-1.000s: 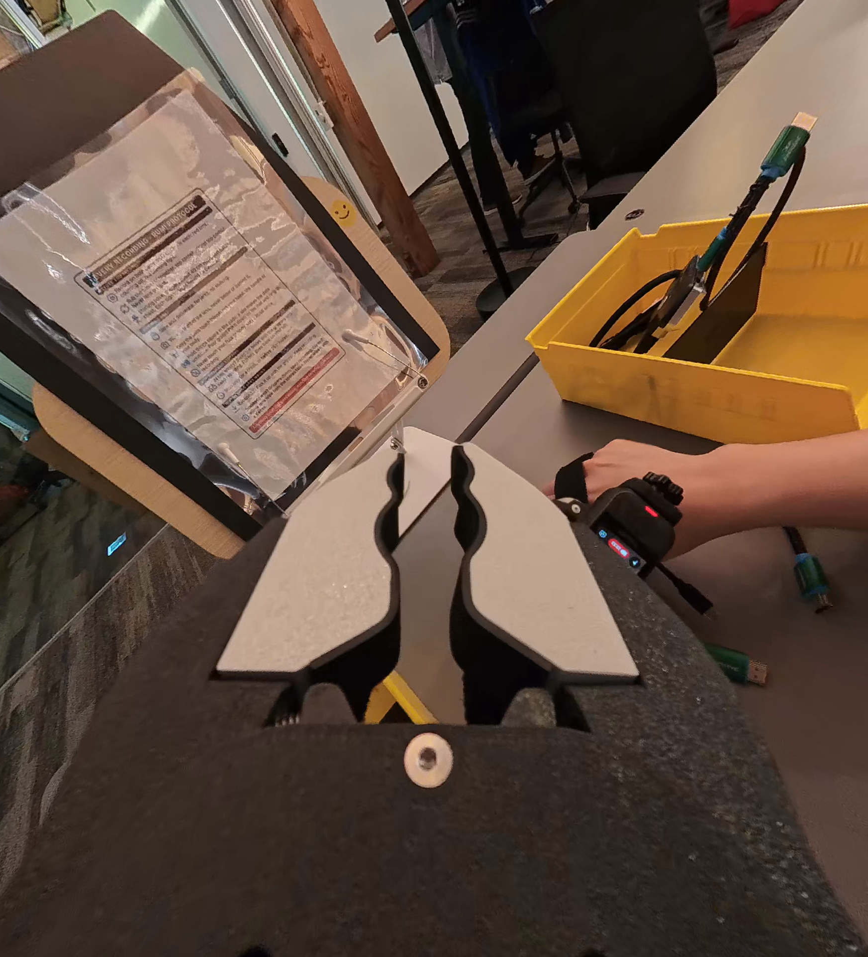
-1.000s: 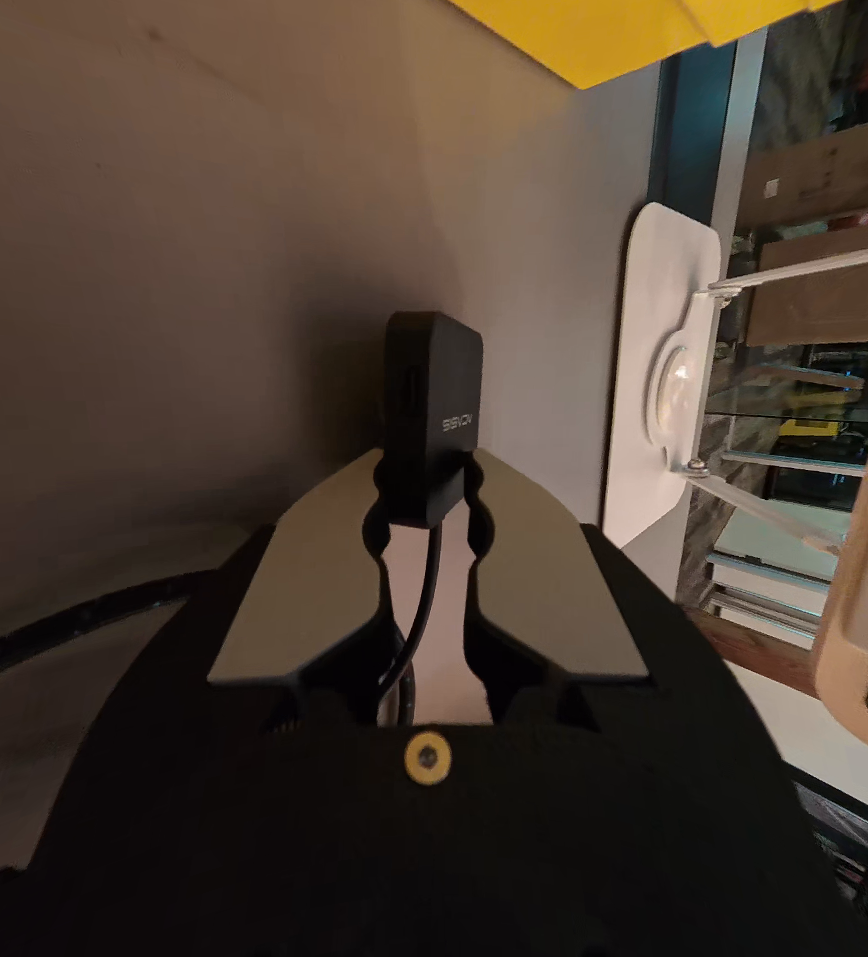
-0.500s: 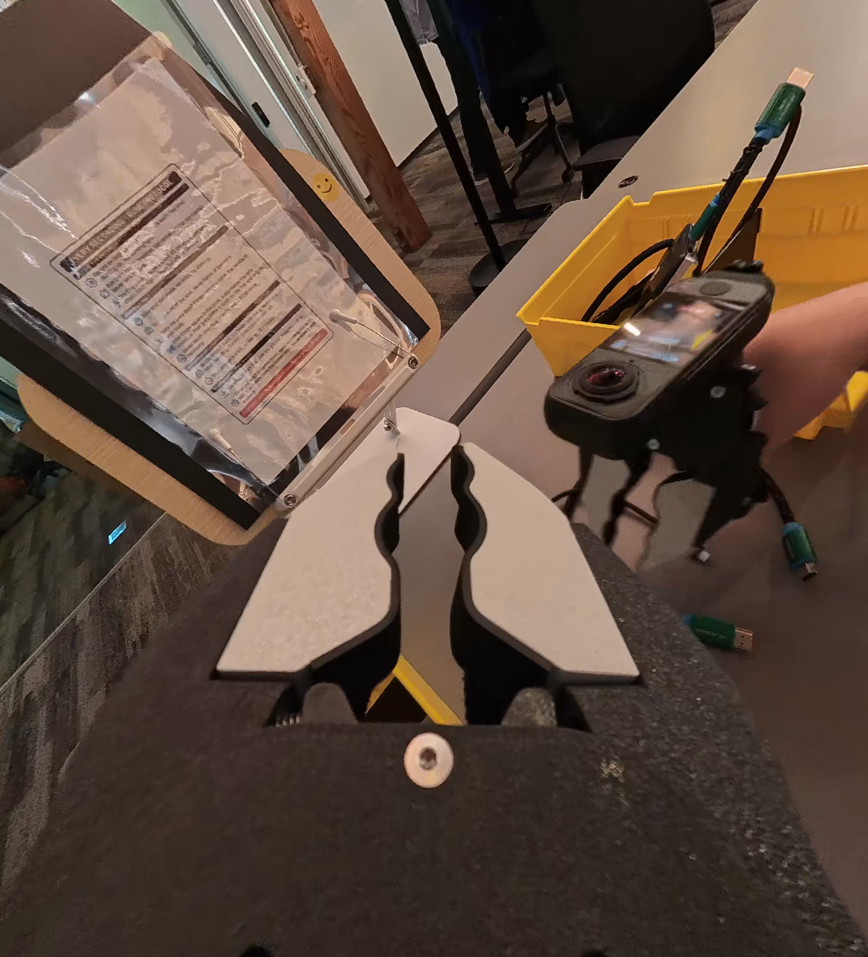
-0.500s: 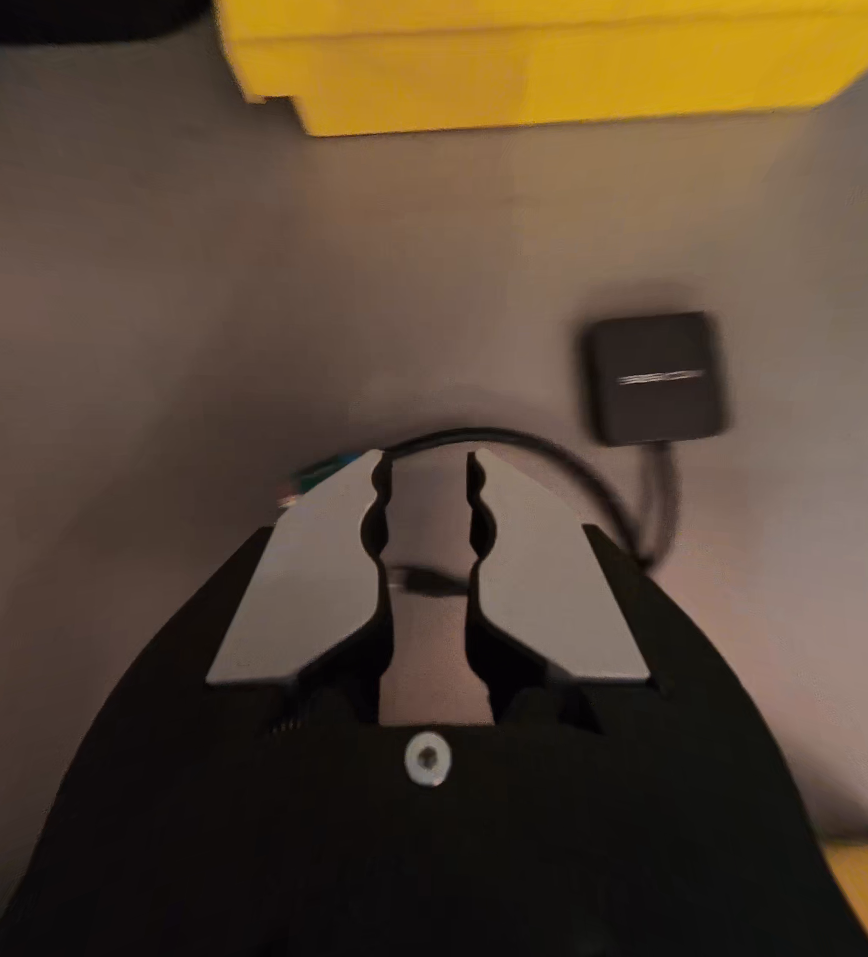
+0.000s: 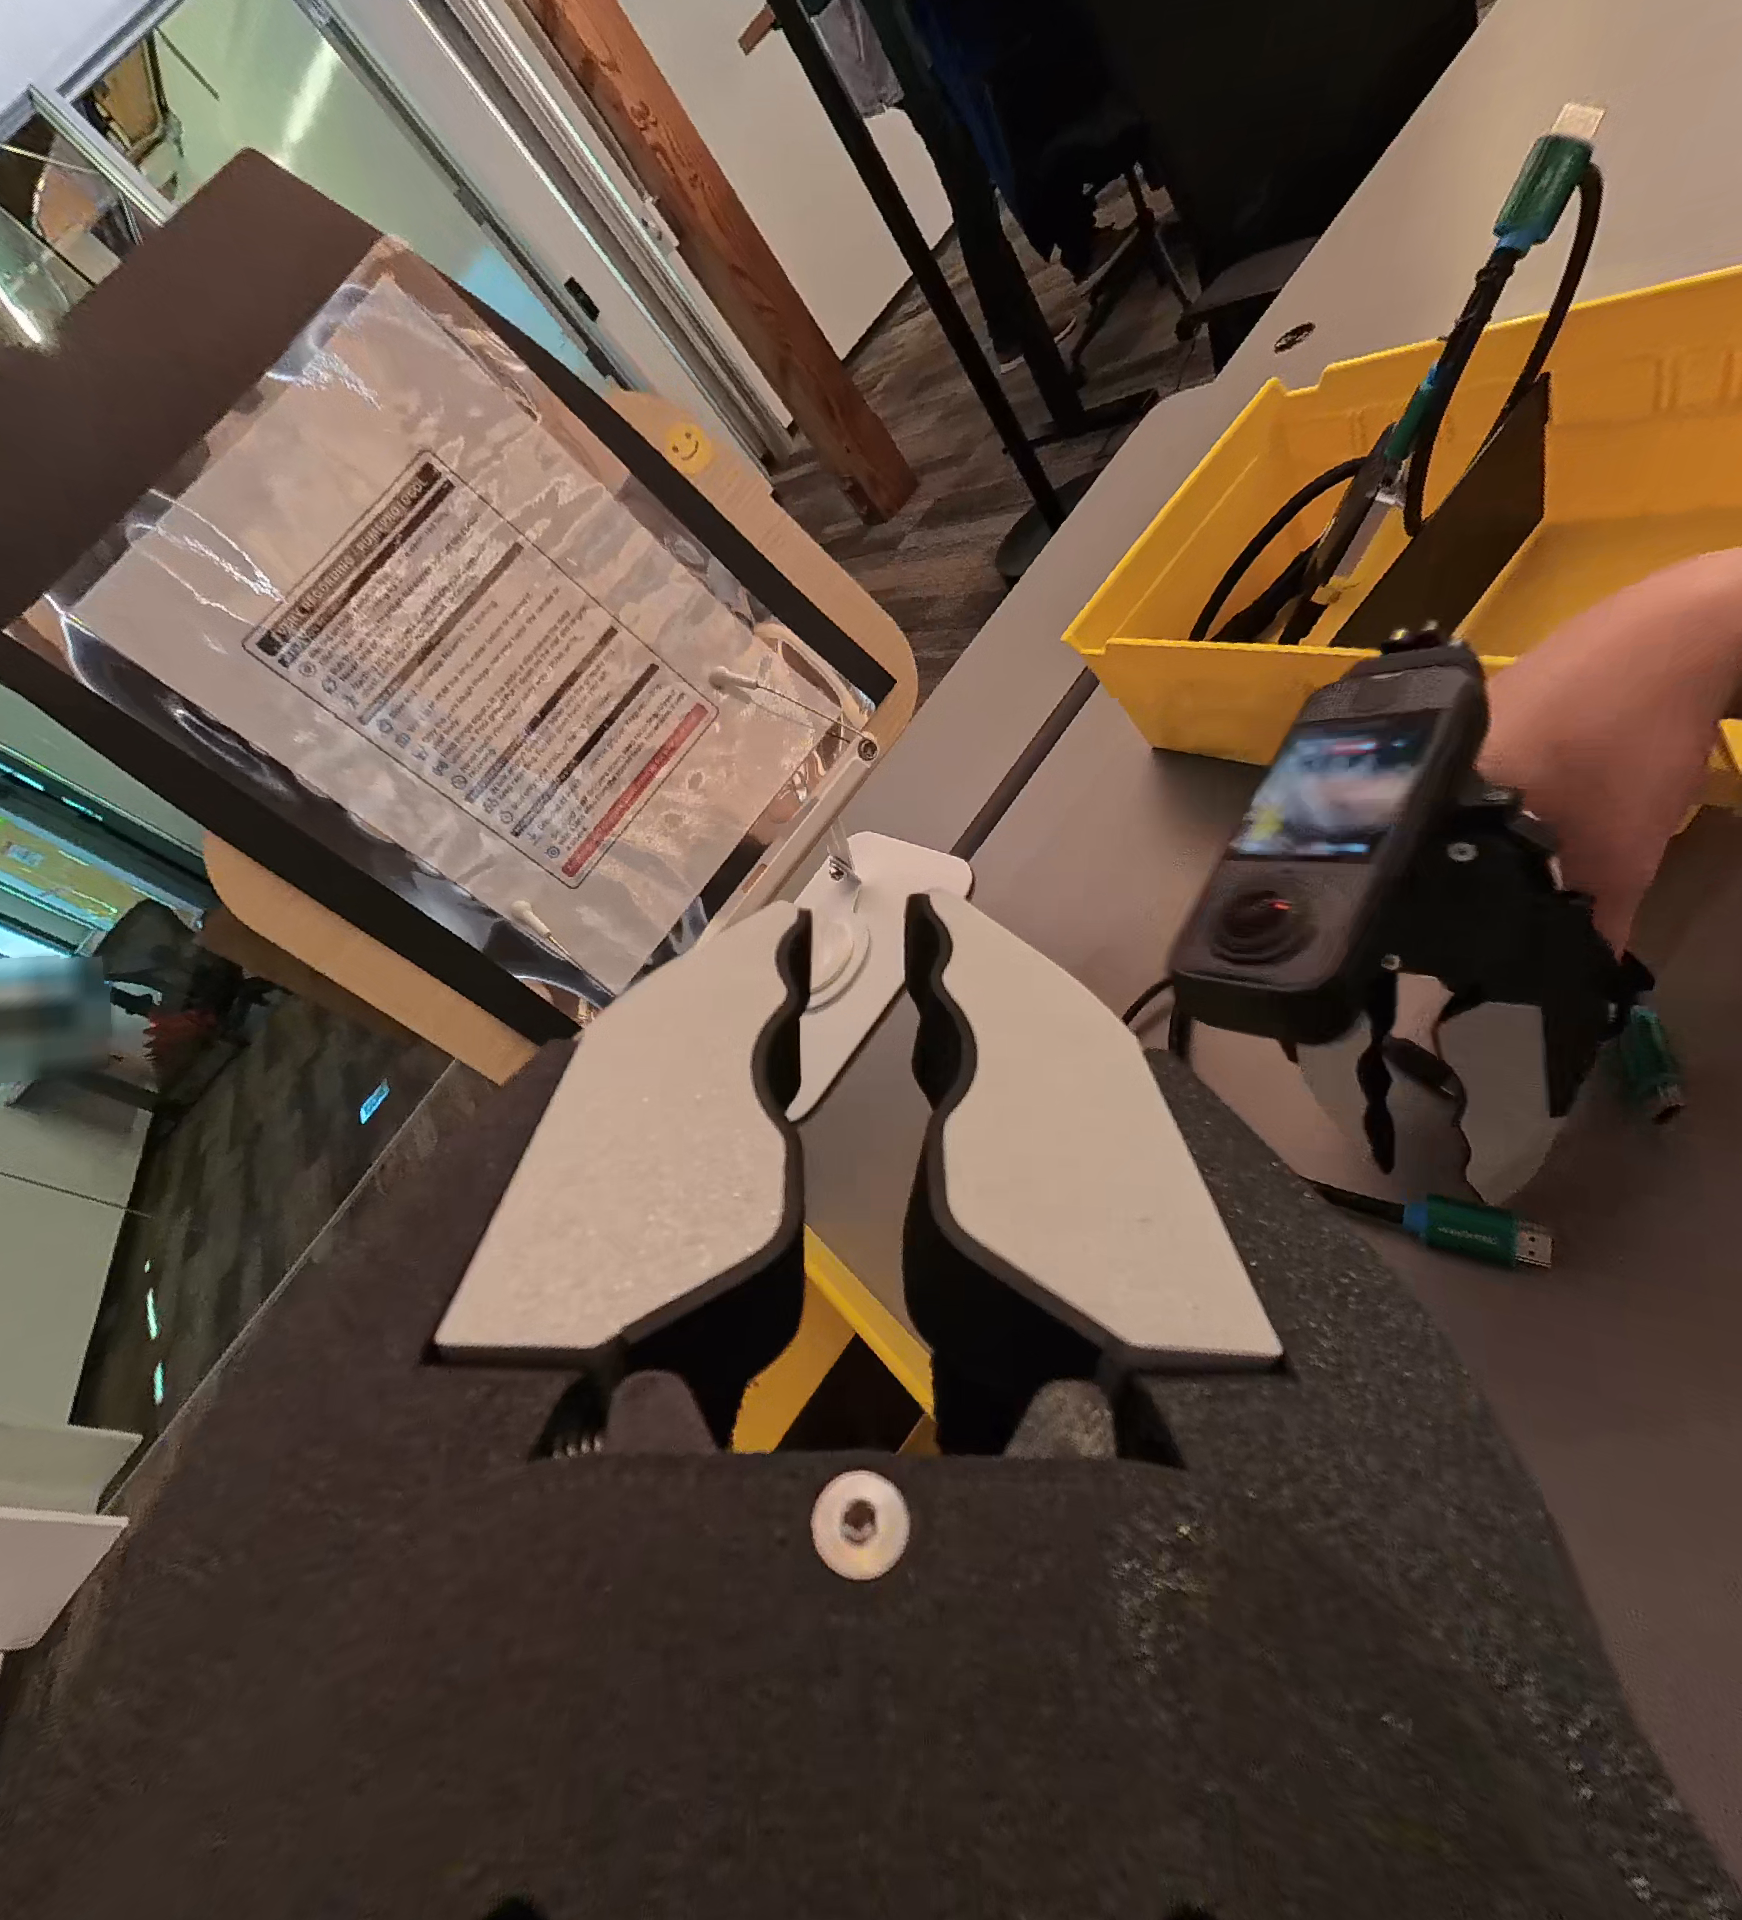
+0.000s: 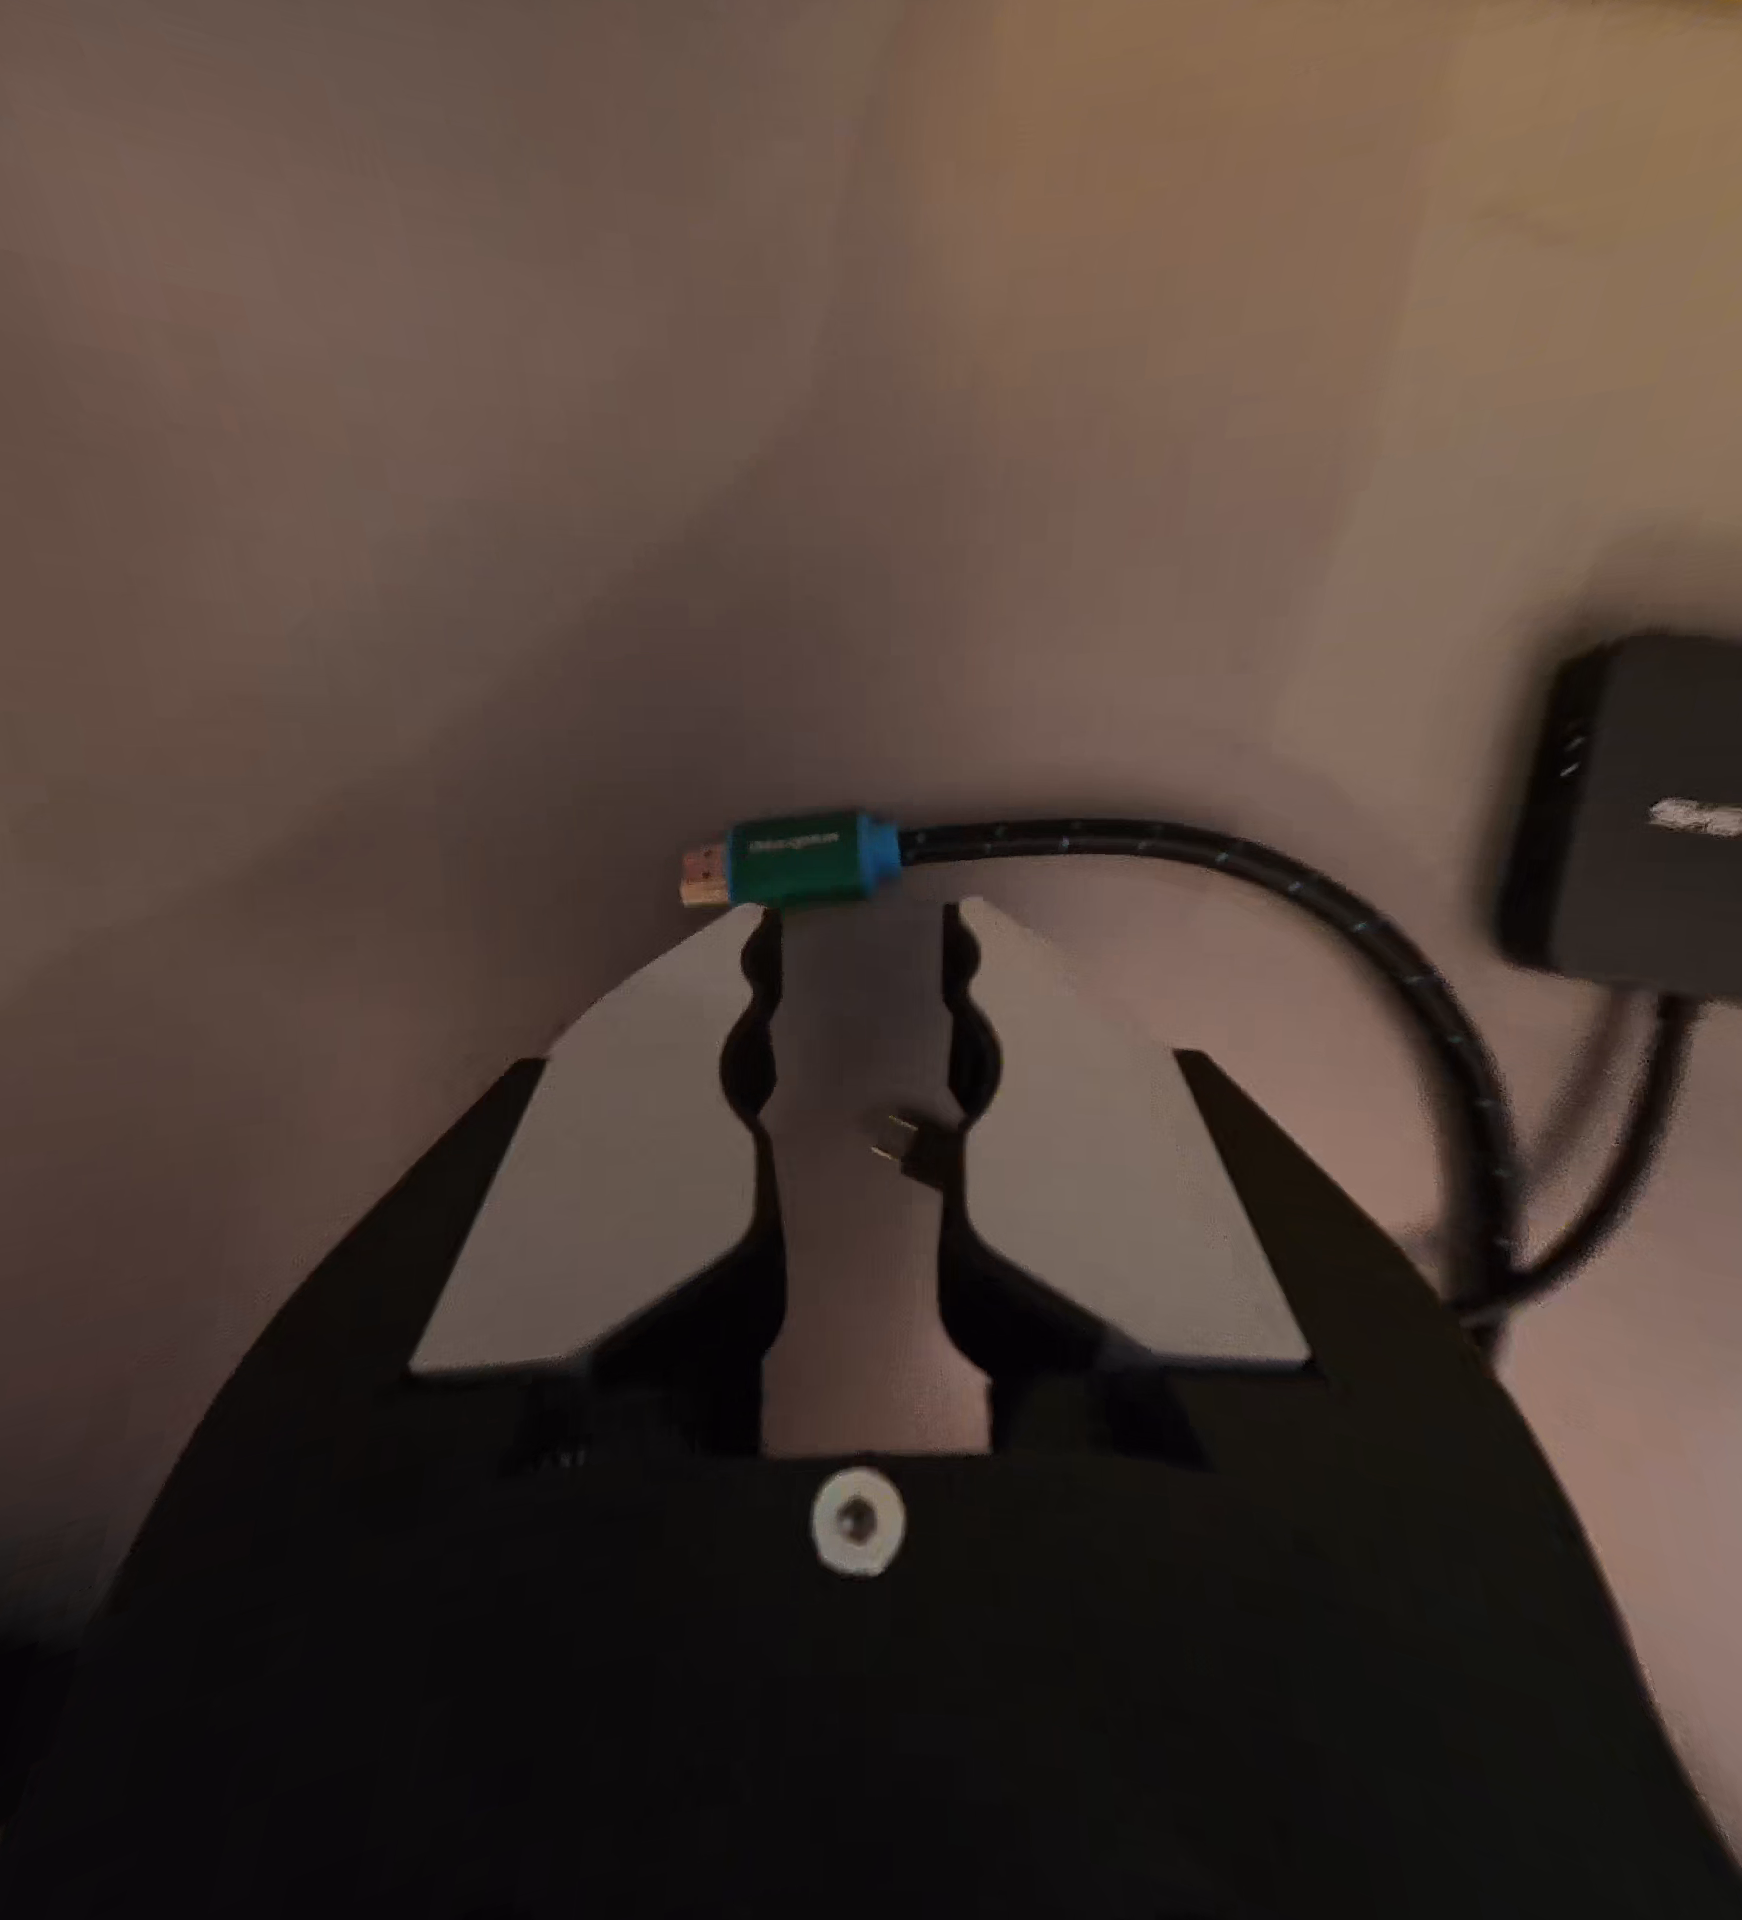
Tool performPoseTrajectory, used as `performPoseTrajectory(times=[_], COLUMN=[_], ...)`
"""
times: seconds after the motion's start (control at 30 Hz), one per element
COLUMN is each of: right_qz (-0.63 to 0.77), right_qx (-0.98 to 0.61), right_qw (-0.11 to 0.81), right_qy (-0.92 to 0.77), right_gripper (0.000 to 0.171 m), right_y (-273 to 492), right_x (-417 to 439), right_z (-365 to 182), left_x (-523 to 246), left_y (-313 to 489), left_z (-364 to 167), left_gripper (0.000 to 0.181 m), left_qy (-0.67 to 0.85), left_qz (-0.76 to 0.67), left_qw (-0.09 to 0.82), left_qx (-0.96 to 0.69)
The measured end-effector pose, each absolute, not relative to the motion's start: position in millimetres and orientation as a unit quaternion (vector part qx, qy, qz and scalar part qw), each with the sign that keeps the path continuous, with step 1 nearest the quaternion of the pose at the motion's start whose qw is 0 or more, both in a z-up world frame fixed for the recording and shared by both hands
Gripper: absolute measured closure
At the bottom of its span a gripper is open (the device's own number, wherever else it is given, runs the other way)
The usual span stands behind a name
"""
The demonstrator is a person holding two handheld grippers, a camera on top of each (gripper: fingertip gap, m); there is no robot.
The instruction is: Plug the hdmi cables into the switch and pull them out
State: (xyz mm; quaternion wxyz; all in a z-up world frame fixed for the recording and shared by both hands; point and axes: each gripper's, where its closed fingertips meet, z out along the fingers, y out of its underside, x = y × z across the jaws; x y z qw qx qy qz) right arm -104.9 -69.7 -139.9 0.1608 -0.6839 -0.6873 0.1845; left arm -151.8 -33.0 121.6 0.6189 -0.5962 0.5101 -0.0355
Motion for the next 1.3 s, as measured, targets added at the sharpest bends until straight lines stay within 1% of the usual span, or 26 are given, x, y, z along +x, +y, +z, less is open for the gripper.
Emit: performPoseTrajectory(times=[0.03, 0.1, 0.17, 0.4, 0.5, 0.57, 0.6, 0.67, 0.7, 0.77, 0.83, 1.17, 1.3], right_qz=[0.154, 0.113, 0.082, 0.059, 0.014, 0.029, 0.041, 0.025, 0.022, 0.037, 0.049, 0.090, 0.102], right_qx=[-0.661, -0.611, -0.580, -0.541, -0.551, -0.554, -0.550, -0.542, -0.537, -0.514, -0.510, -0.496, -0.497], right_qw=[0.177, 0.216, 0.232, 0.249, 0.226, 0.234, 0.236, 0.229, 0.224, 0.245, 0.254, 0.319, 0.331], right_qy=[-0.713, -0.753, -0.777, -0.801, -0.803, -0.799, -0.800, -0.808, -0.813, -0.821, -0.820, -0.802, -0.796], right_gripper=[0.139, 0.139, 0.148, 0.148, 0.143, 0.139, 0.136, 0.123, 0.120, 0.125, 0.139, 0.147, 0.152], right_y=[-69, -69, -68, -73, -65, -65, -68, -70, -74, -80, -82, -78, -77], right_x=[-104, -109, -111, -117, -99, -99, -104, -110, -113, -128, -137, -165, -170], right_z=[-139, -136, -136, -137, -138, -136, -137, -144, -147, -147, -149, -148, -141], left_x=[-152, -154, -156, -164, -167, -168, -168, -168, -169, -170, -170, -158, -156], left_y=[-34, -34, -33, -29, -29, -29, -30, -30, -30, -29, -29, -29, -30], left_z=[123, 125, 125, 127, 128, 129, 129, 130, 129, 129, 129, 121, 118], left_gripper=[0.165, 0.165, 0.165, 0.165, 0.165, 0.165, 0.165, 0.165, 0.165, 0.165, 0.165, 0.165, 0.165], left_qy=[0.510, 0.507, 0.503, 0.495, 0.492, 0.490, 0.490, 0.490, 0.491, 0.490, 0.489, 0.507, 0.515], left_qz=[-0.035, -0.037, -0.040, -0.037, -0.039, -0.040, -0.043, -0.047, -0.048, -0.048, -0.051, -0.054, -0.044], left_qw=[0.621, 0.624, 0.625, 0.628, 0.629, 0.631, 0.632, 0.632, 0.632, 0.631, 0.632, 0.619, 0.614], left_qx=[-0.595, -0.593, -0.595, -0.599, -0.601, -0.600, -0.599, -0.598, -0.598, -0.599, -0.599, -0.597, -0.597])
